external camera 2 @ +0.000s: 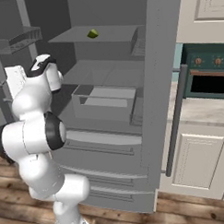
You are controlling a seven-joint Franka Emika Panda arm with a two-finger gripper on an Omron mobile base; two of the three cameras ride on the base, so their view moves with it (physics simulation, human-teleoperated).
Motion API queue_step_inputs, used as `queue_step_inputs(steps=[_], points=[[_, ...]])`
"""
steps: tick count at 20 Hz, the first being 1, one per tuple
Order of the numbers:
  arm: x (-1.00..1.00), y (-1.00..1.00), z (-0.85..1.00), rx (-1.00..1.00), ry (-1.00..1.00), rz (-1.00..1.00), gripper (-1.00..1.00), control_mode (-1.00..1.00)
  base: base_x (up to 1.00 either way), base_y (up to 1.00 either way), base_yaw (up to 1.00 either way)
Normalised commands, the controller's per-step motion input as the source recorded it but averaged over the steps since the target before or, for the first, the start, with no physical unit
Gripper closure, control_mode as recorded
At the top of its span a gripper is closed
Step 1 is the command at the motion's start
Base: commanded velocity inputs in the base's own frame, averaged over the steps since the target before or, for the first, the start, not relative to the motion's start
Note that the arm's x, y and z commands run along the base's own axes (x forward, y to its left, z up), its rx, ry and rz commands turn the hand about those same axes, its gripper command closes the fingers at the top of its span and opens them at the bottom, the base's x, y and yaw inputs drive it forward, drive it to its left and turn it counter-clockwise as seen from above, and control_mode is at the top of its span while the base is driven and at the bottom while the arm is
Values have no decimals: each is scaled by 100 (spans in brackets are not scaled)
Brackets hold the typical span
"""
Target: There is a bowl on the dining counter. Grab a lemon wedge from the fridge and place it in the bowl. Then get the liquor bottle and glass cup from the cabinet and place them next to the bowl.
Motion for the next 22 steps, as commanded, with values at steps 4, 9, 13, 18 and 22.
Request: queue_step_inputs(steps=[4,9,13,18,22], points=[[-10,-22,-12,-1,-8,-1,-100,-100,0,0,0],[-33,-65,0,-4,-26,-14,-100,-100,0,0,0],[-22,-73,0,-7,-29,-24,-100,-100,0,0,0],[-9,-70,0,-13,-42,-18,-100,-100,0,0,0],[-1,-58,0,-23,-46,-15,-100,-100,0,0,0]])
